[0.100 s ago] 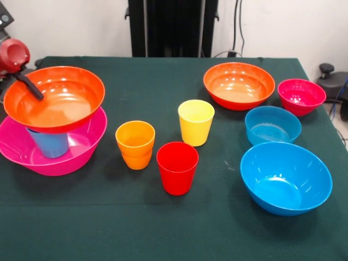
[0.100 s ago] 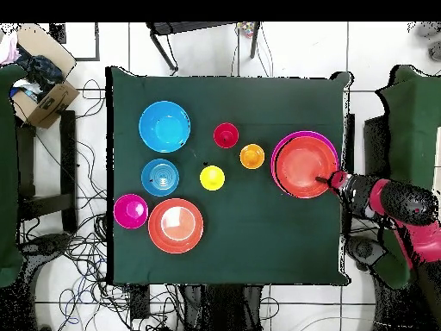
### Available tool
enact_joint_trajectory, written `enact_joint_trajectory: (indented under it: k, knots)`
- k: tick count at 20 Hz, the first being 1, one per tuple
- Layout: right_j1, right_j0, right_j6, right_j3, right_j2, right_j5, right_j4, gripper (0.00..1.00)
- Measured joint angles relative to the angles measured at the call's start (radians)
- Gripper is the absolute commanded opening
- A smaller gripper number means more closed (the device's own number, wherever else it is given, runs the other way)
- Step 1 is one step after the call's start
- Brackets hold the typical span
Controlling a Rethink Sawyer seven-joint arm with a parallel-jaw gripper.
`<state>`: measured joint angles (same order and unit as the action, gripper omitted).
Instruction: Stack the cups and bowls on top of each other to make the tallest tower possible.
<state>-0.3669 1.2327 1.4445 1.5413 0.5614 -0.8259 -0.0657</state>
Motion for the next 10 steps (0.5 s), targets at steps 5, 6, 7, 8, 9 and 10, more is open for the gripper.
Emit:
enact_joint_trajectory:
  k: [5, 6, 7, 8, 9, 10]
  knots:
    - [0.017, 0.000, 0.000, -0.014, 0.000, -0.001, -0.020, 0.00]
    - [0.020, 0.000, 0.000, -0.022, 0.000, -0.007, -0.026, 0.00]
    - [0.020, 0.000, 0.000, -0.027, 0.000, -0.013, -0.027, 0.00]
    - [0.020, 0.000, 0.000, -0.030, 0.000, -0.016, -0.028, 0.00]
    - [0.020, 0.000, 0.000, -0.033, 0.000, -0.019, -0.029, 0.00]
    - [0.020, 0.000, 0.000, -0.037, 0.000, -0.024, -0.029, 0.00]
